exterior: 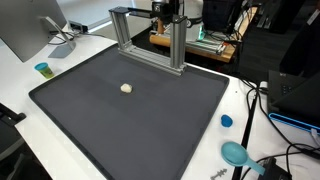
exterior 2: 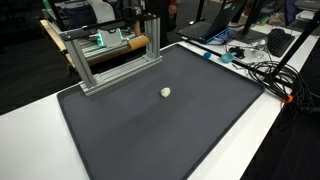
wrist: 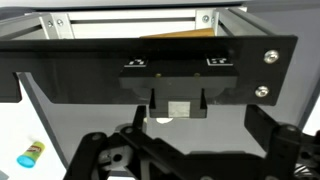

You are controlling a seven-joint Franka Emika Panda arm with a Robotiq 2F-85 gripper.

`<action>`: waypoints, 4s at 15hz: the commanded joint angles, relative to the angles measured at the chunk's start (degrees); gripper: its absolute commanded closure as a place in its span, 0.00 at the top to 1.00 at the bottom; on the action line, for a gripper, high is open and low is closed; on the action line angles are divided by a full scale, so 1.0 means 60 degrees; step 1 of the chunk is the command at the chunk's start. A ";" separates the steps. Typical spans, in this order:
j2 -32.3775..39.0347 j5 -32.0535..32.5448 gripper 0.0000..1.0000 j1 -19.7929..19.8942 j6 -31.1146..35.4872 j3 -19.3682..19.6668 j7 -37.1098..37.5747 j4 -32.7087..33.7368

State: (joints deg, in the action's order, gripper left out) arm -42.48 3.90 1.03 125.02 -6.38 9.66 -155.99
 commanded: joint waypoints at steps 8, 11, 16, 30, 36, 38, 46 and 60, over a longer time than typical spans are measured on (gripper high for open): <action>-0.0095 -0.0009 1.00 -0.0114 -0.0001 0.0401 -0.0610 -0.0025; -0.0108 -0.0011 1.00 -0.0127 -0.0001 0.0403 -0.0614 -0.0035; -0.0139 -0.0286 1.00 -0.0315 -0.0110 0.1011 -0.1450 -0.0153; -0.0109 -0.0311 1.00 -0.0158 -0.0152 0.1078 -0.1573 -0.0179; -0.0233 -0.0260 0.62 -0.0154 -0.0527 0.0820 -0.1399 -0.0180; -0.0198 -0.0232 0.47 -0.0146 -0.0609 0.0752 -0.1354 -0.0171; -0.0116 -0.0245 0.33 -0.0157 -0.0988 0.0809 -0.1430 -0.0154; 0.0174 -0.0453 0.46 -0.0420 -0.1540 0.0824 -0.1509 0.0110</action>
State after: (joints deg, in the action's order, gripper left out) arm -42.18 2.36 -0.53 117.64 -1.31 0.70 -155.55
